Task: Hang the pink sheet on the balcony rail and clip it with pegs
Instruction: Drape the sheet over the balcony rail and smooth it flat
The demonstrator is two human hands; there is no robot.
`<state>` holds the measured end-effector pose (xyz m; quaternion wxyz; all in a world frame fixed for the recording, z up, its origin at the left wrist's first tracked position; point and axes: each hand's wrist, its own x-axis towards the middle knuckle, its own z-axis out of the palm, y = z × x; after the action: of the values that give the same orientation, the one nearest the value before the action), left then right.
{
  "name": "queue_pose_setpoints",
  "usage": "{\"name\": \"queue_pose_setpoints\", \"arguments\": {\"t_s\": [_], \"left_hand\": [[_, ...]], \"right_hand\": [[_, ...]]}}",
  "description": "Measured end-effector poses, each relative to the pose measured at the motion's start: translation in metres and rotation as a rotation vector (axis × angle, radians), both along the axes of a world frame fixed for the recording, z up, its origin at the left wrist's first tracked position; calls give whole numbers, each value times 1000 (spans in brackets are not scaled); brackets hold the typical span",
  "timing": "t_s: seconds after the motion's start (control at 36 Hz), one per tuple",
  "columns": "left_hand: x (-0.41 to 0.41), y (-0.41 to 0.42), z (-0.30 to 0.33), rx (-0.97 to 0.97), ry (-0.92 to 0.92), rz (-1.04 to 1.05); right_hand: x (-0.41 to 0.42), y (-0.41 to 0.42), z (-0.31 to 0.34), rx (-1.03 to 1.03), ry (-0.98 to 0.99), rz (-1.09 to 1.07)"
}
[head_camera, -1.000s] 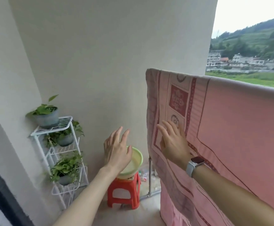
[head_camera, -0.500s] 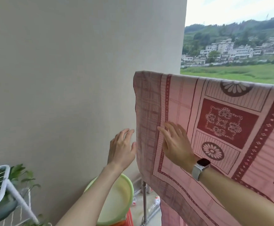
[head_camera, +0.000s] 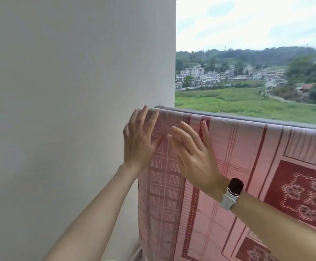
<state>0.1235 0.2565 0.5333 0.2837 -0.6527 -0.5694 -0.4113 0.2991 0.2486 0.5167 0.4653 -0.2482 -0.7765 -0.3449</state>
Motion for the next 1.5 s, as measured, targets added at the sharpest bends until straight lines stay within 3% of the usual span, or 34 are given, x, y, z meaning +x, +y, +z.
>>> {"name": "queue_pose_setpoints", "arguments": {"t_s": [0.08, 0.19, 0.44, 0.58, 0.75, 0.86, 0.94, 1.06, 1.17, 1.25, 1.36, 1.5], "left_hand": [[-7, 24, 16, 130, 89, -114], [-14, 45, 22, 278, 29, -295], [-31, 26, 27, 298, -39, -541], [-41, 5, -40, 174, -15, -617], [-47, -19, -159, -186, 96, -620], [-48, -32, -205, -339, 126, -572], [-51, -35, -208, -385, 60, -552], [-52, -26, -194, -305, -64, -490], [-41, -19, -167, -273, -384, -457], [-30, -14, -148, -279, -577, -548], [-25, -6, -118, -301, -960, -545], [-36, 7, -89, -199, -1015, -562]], "right_hand": [[-3, 5, 24, 22, 52, -167], [-3, 15, 37, 33, 102, -406], [-23, 6, 40, -3, 259, -255], [-24, -22, -25, -219, 226, -262], [-16, -50, -138, -533, 43, -337], [-9, -60, -180, -701, -62, -371], [-4, -63, -182, -712, -50, -362], [-1, -60, -161, -627, 18, -322], [-2, -53, -142, -556, 60, -349], [-6, -48, -133, -522, 50, -358], [-14, -43, -119, -486, 28, -334], [-21, -34, -103, -427, 7, -301]]}}
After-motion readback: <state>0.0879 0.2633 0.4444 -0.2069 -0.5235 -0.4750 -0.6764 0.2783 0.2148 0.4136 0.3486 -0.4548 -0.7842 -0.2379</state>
